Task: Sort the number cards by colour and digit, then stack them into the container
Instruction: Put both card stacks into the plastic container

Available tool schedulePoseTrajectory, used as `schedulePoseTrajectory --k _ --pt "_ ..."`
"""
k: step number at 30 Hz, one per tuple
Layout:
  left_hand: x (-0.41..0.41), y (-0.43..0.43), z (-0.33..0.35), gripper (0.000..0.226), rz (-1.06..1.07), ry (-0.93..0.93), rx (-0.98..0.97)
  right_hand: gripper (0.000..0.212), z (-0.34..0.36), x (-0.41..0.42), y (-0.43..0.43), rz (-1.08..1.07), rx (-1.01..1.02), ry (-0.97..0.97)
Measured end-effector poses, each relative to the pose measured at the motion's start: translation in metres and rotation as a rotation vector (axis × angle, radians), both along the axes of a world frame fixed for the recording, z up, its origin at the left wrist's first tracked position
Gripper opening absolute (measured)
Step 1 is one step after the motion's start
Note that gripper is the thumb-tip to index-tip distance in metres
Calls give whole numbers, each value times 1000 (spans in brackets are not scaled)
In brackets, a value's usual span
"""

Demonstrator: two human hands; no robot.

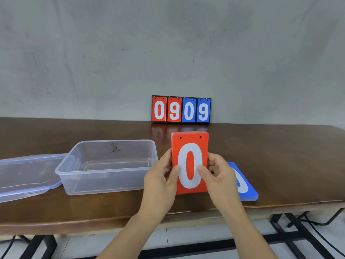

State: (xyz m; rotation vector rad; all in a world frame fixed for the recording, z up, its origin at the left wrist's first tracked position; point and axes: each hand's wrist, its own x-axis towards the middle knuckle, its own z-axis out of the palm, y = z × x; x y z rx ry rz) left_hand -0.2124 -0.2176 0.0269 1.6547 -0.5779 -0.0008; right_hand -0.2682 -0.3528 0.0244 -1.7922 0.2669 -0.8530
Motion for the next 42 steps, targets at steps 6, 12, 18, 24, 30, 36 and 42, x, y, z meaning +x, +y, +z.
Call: schedulePoseTrajectory --k 6,12,18,24,30,36,42 --pt "23 42 59 35 -17 52 -43 21 63 22 20 138 52 58" --pt "76 99 88 31 -7 158 -49 13 96 80 64 277 139 183" --pt "131 148 84 32 2 257 -52 19 95 136 114 324 170 272" --pt "170 181 76 36 -27 189 71 16 87 169 145 286 261 324" --pt "179 212 51 107 -8 55 203 18 80 179 153 227 292 384" --pt "173 227 24 137 -155 149 282 10 77 173 149 209 264 472" --pt "163 222 13 64 -224 112 164 12 76 165 145 188 239 568"
